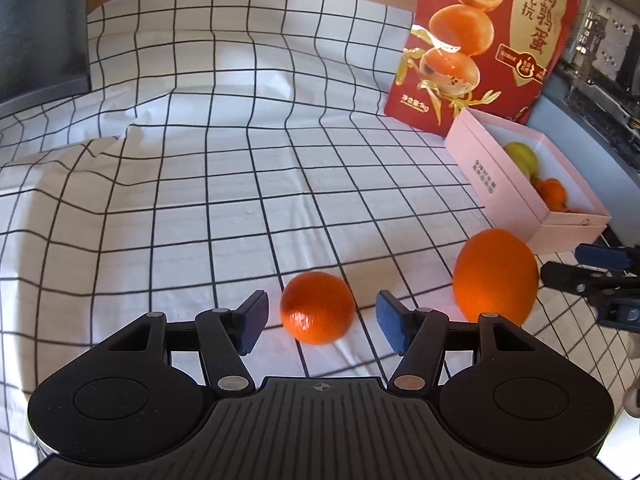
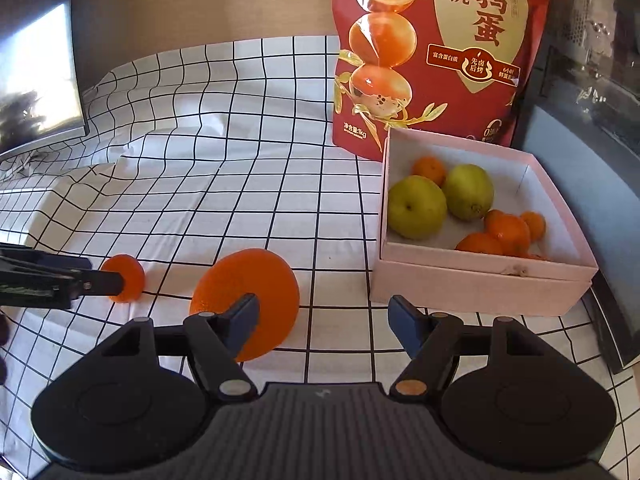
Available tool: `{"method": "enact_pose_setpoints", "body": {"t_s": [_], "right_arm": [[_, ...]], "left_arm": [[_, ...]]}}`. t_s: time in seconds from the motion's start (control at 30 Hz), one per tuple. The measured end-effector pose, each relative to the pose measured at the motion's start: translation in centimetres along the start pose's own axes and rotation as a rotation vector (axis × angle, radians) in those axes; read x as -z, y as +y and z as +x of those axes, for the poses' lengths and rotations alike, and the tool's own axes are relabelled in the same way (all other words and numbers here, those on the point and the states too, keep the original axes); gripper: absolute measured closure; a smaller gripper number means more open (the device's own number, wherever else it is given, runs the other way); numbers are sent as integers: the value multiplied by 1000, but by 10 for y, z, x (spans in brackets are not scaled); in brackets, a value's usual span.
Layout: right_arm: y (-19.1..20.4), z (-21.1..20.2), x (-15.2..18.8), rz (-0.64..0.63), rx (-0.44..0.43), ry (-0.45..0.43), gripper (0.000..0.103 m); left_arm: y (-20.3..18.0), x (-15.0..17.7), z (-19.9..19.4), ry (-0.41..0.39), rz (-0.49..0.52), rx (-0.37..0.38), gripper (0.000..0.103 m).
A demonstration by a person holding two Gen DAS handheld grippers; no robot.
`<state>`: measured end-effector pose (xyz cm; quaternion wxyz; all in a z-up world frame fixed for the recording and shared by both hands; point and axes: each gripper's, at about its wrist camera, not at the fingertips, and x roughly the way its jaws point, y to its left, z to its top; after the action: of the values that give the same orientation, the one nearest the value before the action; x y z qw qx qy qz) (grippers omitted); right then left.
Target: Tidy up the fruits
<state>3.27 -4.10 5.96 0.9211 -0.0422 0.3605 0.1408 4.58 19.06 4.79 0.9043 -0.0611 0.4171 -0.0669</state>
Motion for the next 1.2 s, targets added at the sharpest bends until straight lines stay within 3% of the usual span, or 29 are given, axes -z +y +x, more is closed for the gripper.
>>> {"method": "enact_pose_setpoints", "body": {"t_s": [0.13, 0.27, 0.57, 0.83, 0.93, 1.2], "right_arm": [[-1, 0, -11, 71, -58, -15, 31], [9, 14, -22, 102, -104, 3, 30], [33, 41, -24, 55, -160, 26, 21], [24, 61, -17, 218, -301, 130, 21], [23, 62, -12, 241, -362, 151, 31], [23, 37, -4, 148, -361, 149, 33]], "left_arm": [[-2, -2, 7, 6, 27, -22, 56], [2, -1, 1, 6, 9, -1, 59], [8, 2, -2, 15, -34, 11, 58], [12, 0, -1, 18, -48, 5, 53], [10, 0, 1, 24, -42, 9, 53], [0, -3, 11, 42, -7, 23, 53]]}}
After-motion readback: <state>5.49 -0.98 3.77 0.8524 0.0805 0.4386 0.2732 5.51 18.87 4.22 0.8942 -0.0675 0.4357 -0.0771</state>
